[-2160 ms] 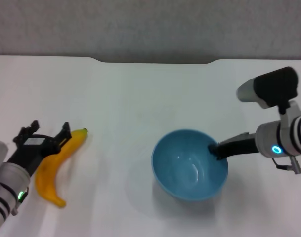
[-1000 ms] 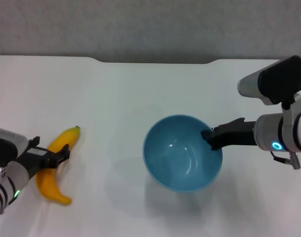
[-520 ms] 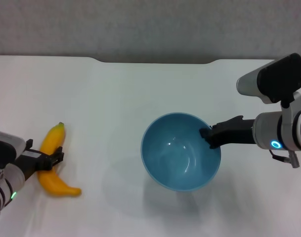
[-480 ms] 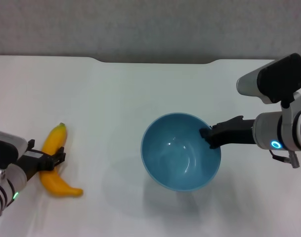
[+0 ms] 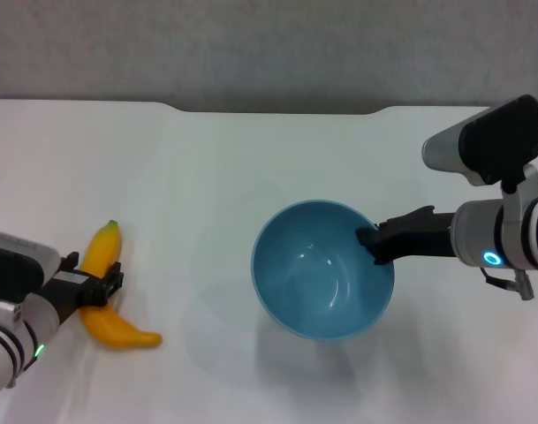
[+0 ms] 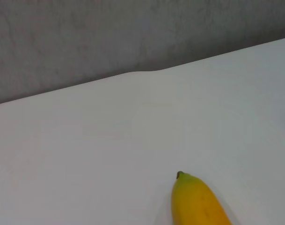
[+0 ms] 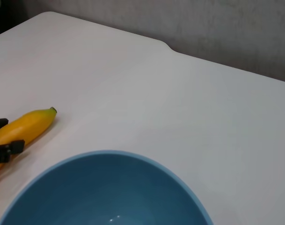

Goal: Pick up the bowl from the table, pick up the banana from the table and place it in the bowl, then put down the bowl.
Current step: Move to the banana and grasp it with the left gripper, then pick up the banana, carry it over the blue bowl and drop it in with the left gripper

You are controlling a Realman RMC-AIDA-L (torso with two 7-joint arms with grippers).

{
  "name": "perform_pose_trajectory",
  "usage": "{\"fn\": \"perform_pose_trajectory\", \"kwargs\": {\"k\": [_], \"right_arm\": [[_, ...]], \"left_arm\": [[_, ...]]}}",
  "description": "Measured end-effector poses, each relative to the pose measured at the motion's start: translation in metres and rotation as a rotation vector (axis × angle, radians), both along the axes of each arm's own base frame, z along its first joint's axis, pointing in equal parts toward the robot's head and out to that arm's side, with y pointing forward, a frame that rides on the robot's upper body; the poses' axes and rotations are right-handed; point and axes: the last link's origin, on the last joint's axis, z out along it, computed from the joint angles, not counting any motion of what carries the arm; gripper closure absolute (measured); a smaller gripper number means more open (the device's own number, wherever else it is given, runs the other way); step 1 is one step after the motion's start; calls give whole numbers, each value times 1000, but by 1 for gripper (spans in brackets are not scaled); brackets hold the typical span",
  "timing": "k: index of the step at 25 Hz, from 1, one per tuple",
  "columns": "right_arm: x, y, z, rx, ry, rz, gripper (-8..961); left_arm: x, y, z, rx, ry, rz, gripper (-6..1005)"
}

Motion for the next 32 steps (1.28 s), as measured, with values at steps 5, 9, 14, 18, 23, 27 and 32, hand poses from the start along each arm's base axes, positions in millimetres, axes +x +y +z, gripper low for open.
{"fn": "perform_pose_trajectory", "kwargs": {"k": [5, 9, 14, 18, 23, 27, 32], "right_arm": [[1, 0, -1, -1, -1, -4, 921], [2, 0, -1, -1, -2, -5, 921], [3, 0, -1, -2, -3, -7, 921], [4, -1, -1, -3, -4, -11, 920], [4, -1, -1, -4, -4, -12, 920], [5, -1, -2, -3, -4, -15, 920], [5, -1, -2, -2, -3, -17, 919]], "left_arm": [[-1, 0, 1, 5, -5, 4, 301], [0, 0, 1, 6, -7, 2, 364], [0, -1, 1, 12, -11, -1, 386], [2, 0, 1, 16, -17, -8, 404], [5, -1, 3, 42, -36, -31, 438], [6, -1, 4, 49, -43, -37, 475], [7, -2, 4, 52, -48, -40, 508]]}}
